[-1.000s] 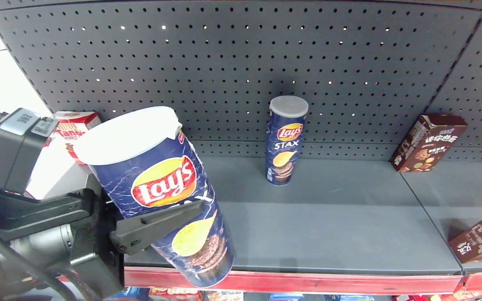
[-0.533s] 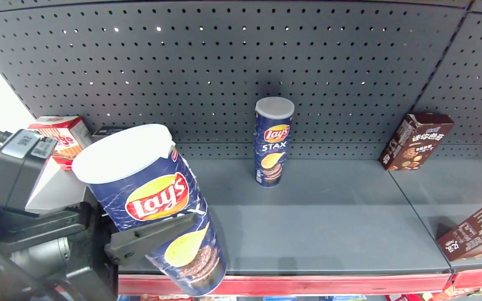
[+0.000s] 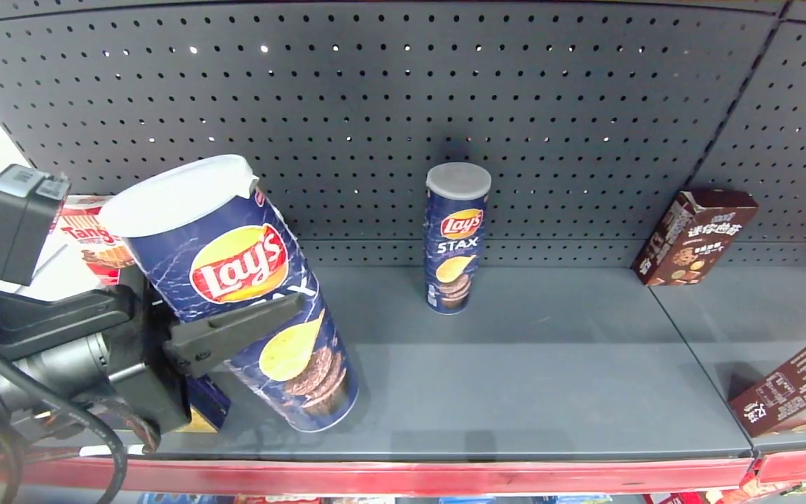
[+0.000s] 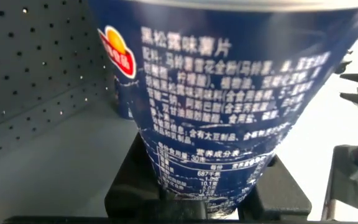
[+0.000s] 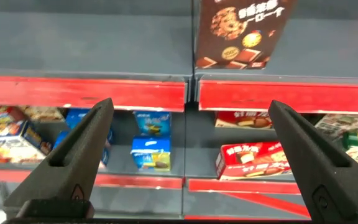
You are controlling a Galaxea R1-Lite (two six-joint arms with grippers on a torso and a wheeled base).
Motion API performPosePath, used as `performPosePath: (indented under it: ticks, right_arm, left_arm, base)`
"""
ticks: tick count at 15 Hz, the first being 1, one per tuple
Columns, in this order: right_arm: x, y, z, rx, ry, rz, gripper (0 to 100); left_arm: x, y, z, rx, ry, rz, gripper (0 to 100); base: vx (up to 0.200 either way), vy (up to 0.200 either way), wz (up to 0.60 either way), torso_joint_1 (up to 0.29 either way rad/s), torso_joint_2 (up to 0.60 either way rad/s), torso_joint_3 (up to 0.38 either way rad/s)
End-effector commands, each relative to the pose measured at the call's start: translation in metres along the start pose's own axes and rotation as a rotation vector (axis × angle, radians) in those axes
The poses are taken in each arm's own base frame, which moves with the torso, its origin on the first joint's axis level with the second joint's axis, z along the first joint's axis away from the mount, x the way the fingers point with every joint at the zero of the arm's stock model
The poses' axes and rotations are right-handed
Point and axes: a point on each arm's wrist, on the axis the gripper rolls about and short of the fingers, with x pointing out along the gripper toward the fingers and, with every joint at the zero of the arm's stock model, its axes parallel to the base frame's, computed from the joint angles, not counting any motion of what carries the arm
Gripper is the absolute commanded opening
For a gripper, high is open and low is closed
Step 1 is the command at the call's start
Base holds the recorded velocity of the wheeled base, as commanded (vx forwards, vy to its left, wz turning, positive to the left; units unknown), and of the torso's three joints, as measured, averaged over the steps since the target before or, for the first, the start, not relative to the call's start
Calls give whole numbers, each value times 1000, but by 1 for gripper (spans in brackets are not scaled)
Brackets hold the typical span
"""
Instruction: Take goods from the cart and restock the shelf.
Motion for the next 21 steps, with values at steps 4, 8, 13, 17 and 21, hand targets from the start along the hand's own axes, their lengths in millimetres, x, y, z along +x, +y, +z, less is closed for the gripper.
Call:
performPosePath:
  ticks: [4,8,13,17,21]
  right_arm:
    - [2,0,1,8,21,3,100]
    - [-10,-1,73,35,-122,-11,100]
    - [49,5,158,-78,3,230,100]
    - [103,28,188,-163,37,439,100]
    - [143,56,202,-169,88,596,100]
  left_arm:
    - [17,11,4,-2,2,1,0]
    - [15,10,2,-7,9,3,0]
    - [14,9,-1,-8,11,-2,0]
    - [12,9,-5,-16,24,3,0]
    - [12,9,-5,-16,24,5,0]
  base:
    - [0,0,0,0,0,0]
    - [0,0,0,0,0,0]
    - [0,0,0,0,0,0]
    - [0,0,0,0,0,0]
    - [0,0,0,0,0,0]
